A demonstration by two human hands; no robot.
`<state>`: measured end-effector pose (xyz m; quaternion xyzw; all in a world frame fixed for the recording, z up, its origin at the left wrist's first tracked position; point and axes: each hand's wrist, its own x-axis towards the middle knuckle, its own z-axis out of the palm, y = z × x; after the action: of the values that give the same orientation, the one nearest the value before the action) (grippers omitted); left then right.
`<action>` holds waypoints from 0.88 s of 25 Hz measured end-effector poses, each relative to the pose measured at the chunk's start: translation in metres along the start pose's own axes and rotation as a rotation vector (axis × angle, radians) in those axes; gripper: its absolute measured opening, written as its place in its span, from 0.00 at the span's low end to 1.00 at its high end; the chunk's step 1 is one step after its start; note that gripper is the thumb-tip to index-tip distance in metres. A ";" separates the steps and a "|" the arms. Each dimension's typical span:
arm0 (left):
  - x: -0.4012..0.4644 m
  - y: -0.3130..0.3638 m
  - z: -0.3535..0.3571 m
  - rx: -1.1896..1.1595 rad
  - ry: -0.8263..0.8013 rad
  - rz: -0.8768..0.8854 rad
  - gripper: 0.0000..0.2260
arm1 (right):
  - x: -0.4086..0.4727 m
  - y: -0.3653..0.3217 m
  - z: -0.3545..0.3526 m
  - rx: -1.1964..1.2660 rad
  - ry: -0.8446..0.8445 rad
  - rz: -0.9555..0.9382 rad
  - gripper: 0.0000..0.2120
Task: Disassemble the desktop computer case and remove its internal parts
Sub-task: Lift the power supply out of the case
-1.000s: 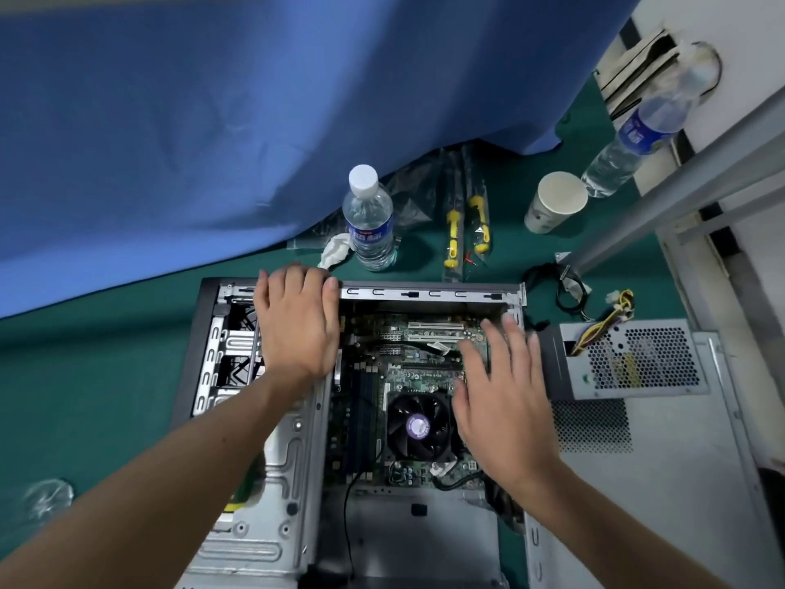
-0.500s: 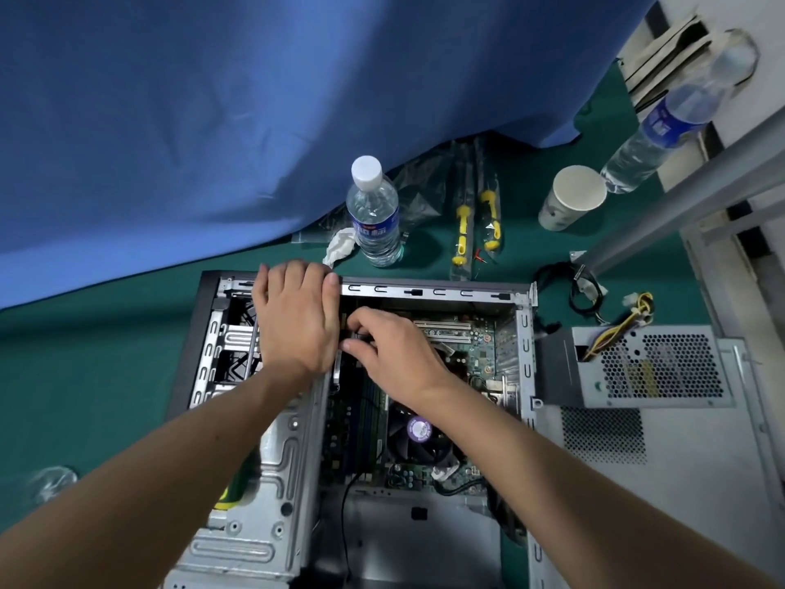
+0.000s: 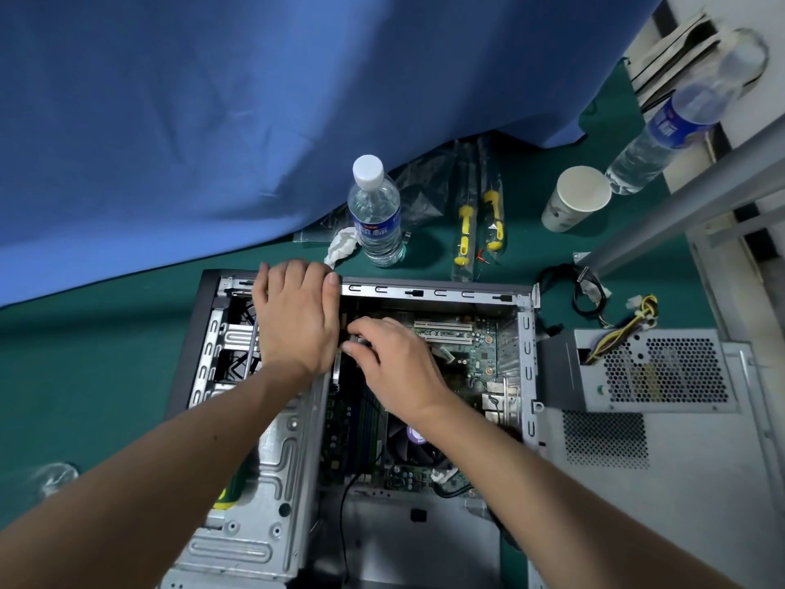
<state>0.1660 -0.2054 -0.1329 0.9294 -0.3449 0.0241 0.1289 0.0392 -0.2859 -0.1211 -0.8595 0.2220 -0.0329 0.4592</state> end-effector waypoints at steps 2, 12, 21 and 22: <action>0.000 0.000 0.000 0.004 -0.002 0.002 0.19 | 0.006 0.002 -0.006 -0.058 -0.041 -0.064 0.10; 0.000 0.001 -0.001 0.004 -0.016 -0.007 0.20 | -0.050 0.011 -0.005 -0.351 -0.256 -0.085 0.12; 0.001 0.000 0.000 0.007 -0.016 -0.007 0.19 | 0.008 0.026 -0.022 -0.577 -0.283 0.127 0.13; 0.001 0.000 0.000 0.007 -0.013 -0.006 0.19 | 0.015 0.025 -0.017 -0.602 -0.317 0.137 0.15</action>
<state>0.1667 -0.2057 -0.1331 0.9311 -0.3426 0.0189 0.1237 0.0393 -0.3175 -0.1337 -0.9340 0.2048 0.1987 0.2151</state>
